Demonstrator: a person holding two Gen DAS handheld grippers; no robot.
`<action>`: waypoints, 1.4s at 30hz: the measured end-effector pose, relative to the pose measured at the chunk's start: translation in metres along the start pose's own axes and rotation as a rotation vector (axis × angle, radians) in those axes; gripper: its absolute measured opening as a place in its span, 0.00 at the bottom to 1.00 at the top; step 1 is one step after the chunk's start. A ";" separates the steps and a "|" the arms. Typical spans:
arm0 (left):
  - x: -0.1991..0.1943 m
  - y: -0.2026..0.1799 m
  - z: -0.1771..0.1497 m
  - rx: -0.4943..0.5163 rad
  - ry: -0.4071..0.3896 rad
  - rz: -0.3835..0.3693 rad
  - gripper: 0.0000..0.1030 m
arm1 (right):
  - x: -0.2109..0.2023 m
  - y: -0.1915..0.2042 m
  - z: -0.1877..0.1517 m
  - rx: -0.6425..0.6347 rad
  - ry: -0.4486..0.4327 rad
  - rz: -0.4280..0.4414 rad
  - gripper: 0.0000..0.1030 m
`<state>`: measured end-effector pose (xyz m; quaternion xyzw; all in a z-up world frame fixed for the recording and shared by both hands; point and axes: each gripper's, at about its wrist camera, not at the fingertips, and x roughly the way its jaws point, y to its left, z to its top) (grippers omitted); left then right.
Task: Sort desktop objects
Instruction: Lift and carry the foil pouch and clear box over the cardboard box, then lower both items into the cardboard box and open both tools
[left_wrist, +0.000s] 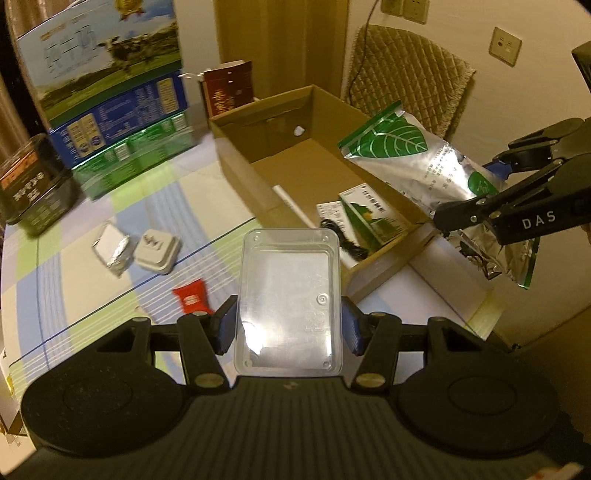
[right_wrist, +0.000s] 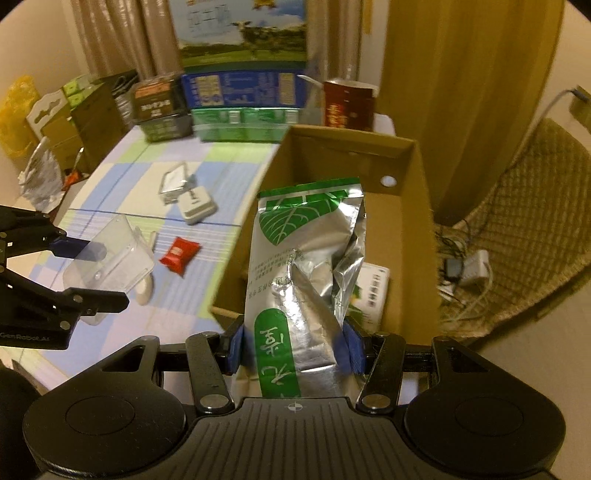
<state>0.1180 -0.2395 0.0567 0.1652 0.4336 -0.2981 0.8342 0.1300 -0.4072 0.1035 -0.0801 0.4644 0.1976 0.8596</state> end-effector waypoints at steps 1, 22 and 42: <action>0.002 -0.004 0.002 0.002 0.001 -0.004 0.49 | -0.002 -0.005 -0.002 0.006 -0.001 -0.006 0.49; 0.037 -0.065 0.050 0.022 -0.001 -0.061 0.50 | -0.010 -0.072 -0.016 0.090 0.006 -0.071 0.49; 0.080 -0.053 0.084 -0.047 0.010 -0.061 0.50 | 0.019 -0.087 0.011 0.108 0.008 -0.057 0.49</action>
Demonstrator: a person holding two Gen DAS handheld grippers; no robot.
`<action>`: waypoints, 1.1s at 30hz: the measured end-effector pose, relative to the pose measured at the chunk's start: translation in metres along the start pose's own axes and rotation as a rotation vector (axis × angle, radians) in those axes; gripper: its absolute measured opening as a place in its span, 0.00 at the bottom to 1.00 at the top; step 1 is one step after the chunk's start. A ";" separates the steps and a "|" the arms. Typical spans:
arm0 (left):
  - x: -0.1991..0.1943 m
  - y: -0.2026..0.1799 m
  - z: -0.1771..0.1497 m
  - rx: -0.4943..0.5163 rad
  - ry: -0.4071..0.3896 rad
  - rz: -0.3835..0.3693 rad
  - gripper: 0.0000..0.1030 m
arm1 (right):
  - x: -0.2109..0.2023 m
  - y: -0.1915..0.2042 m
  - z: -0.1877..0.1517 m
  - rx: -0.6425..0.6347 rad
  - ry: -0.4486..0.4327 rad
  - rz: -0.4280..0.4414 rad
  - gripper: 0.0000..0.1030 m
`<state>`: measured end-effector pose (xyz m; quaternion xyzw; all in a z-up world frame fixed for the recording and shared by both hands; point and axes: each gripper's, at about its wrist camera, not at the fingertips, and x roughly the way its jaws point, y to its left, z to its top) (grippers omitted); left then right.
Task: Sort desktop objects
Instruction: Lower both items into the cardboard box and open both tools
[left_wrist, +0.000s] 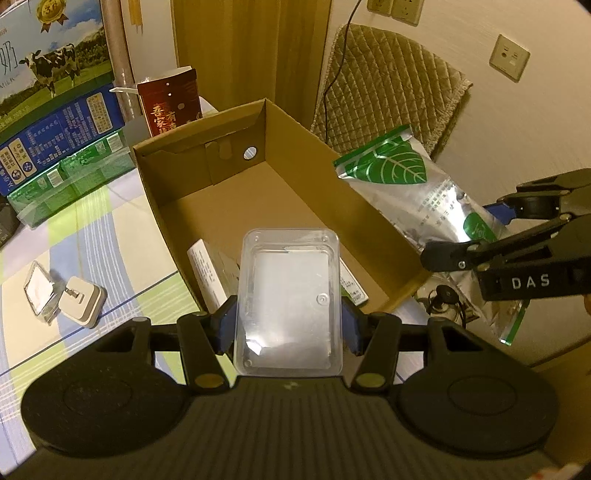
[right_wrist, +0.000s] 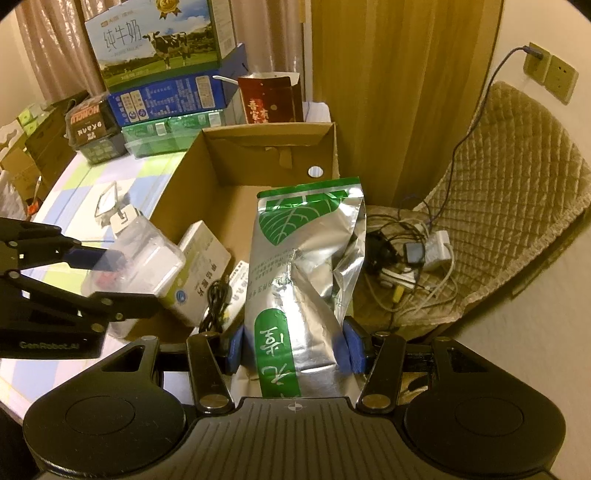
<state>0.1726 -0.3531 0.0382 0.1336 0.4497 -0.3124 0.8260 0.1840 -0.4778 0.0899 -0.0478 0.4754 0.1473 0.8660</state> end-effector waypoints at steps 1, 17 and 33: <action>0.003 0.002 0.002 -0.002 0.000 0.000 0.50 | 0.003 0.000 0.003 0.000 0.000 0.001 0.49; 0.038 0.028 0.024 -0.048 0.000 0.006 0.50 | 0.038 -0.005 0.034 0.009 0.009 -0.007 0.49; 0.033 0.048 0.020 -0.043 -0.027 0.062 0.64 | 0.050 0.003 0.046 0.007 0.008 0.015 0.49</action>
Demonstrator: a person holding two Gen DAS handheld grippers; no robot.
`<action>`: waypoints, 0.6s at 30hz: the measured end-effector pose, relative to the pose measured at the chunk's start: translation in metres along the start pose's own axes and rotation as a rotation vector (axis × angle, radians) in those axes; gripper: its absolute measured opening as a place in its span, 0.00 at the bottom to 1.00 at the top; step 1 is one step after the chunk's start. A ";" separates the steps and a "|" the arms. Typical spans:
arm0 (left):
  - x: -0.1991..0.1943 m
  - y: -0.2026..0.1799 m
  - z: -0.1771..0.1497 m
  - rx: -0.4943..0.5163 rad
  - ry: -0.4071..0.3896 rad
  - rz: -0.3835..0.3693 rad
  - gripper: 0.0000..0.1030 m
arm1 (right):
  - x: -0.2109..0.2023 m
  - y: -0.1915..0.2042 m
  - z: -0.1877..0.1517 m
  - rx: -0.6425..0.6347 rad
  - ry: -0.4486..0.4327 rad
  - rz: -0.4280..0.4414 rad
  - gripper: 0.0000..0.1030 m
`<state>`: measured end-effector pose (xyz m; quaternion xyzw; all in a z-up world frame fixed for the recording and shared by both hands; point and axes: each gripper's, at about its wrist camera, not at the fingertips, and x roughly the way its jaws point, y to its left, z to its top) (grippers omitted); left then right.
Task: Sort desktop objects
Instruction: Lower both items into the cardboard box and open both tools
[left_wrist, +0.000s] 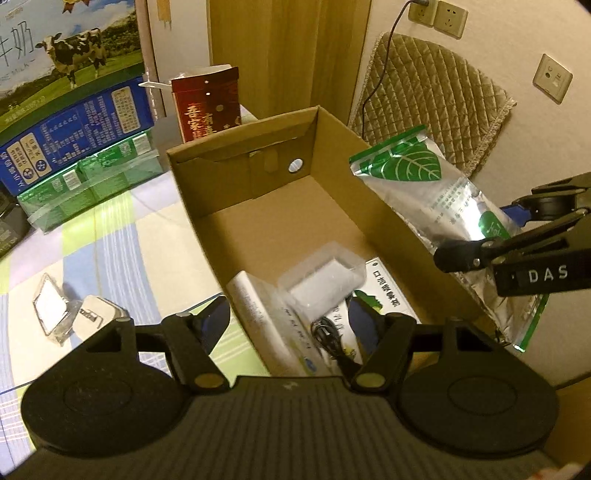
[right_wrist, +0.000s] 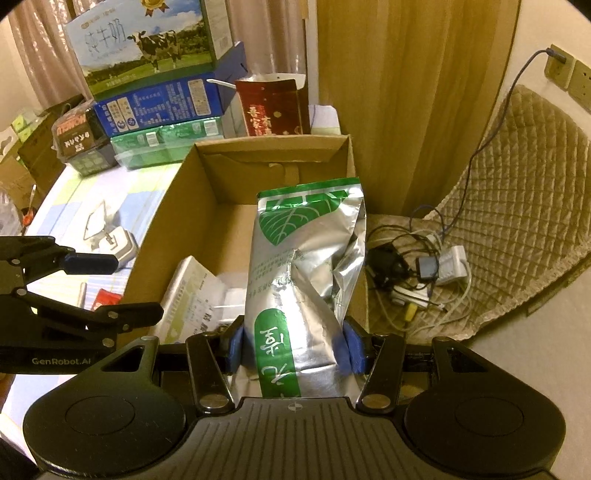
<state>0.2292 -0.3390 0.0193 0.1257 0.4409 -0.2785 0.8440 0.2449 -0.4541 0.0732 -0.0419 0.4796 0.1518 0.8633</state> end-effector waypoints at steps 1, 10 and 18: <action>-0.001 0.002 -0.001 0.000 0.000 0.005 0.64 | 0.001 0.001 0.001 0.000 -0.001 0.002 0.49; -0.009 0.016 -0.009 -0.015 -0.009 0.017 0.64 | 0.012 0.007 0.013 0.075 -0.044 0.073 0.61; -0.014 0.036 -0.021 -0.042 -0.007 0.036 0.66 | 0.006 0.010 0.017 0.093 -0.083 0.077 0.77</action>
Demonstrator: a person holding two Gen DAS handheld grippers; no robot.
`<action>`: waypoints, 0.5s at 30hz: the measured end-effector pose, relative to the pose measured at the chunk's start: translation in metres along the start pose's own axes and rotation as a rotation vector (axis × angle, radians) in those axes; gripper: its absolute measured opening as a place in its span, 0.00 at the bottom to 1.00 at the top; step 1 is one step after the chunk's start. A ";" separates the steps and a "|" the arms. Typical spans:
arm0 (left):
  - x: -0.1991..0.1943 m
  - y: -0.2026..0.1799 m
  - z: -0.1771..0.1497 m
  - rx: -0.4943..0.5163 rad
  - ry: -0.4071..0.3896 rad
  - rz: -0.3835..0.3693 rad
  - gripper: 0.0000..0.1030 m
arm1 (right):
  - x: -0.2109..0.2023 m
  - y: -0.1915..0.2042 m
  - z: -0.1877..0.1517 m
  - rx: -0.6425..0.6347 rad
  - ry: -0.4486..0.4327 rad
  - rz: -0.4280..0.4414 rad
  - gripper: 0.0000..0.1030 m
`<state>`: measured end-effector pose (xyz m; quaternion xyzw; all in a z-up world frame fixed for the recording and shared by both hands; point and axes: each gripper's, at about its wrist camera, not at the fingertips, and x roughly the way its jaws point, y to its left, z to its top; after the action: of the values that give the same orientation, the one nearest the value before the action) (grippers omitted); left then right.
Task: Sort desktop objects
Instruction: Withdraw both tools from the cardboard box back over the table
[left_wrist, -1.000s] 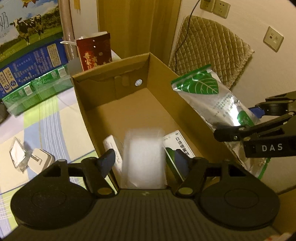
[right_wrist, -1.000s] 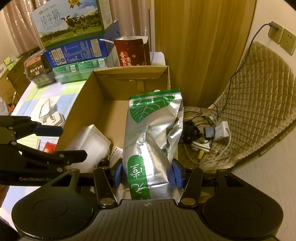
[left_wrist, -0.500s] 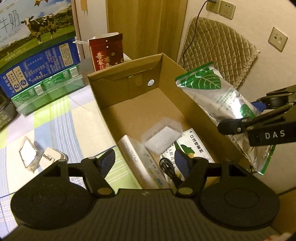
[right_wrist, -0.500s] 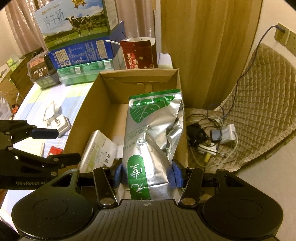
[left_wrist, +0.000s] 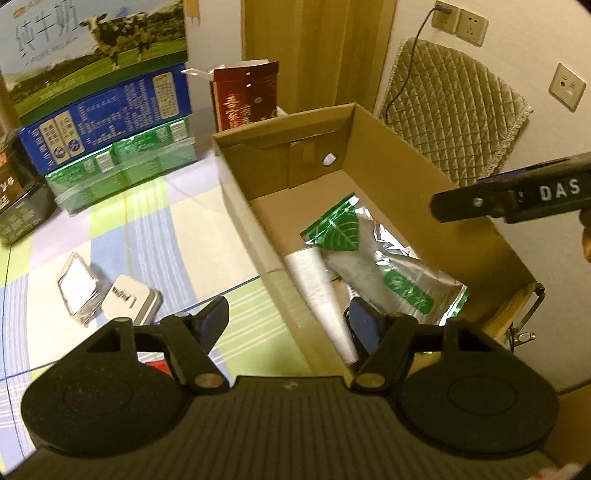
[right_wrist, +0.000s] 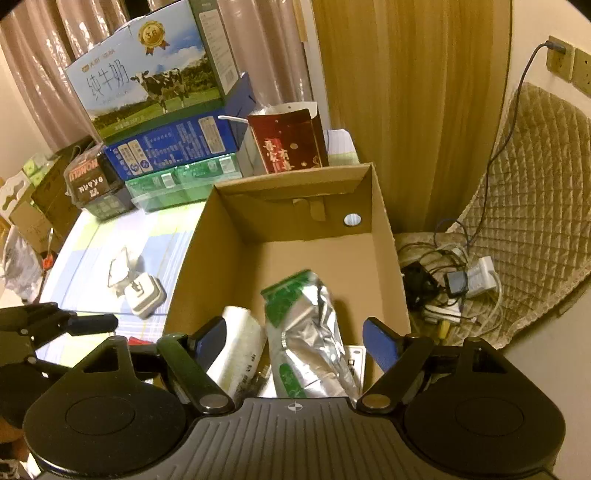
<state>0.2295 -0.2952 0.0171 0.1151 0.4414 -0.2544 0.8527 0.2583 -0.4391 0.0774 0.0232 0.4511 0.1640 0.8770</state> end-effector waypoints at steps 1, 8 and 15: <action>-0.001 0.002 -0.002 -0.004 0.001 0.002 0.66 | 0.000 0.000 -0.002 0.005 0.001 0.000 0.77; -0.013 0.010 -0.014 -0.018 -0.007 0.010 0.72 | -0.007 0.006 -0.018 -0.007 0.017 -0.008 0.80; -0.031 0.018 -0.027 -0.031 -0.022 0.027 0.77 | -0.020 0.024 -0.035 -0.039 0.022 -0.009 0.84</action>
<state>0.2055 -0.2581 0.0262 0.1053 0.4344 -0.2373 0.8625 0.2134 -0.4265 0.0765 0.0021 0.4576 0.1692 0.8729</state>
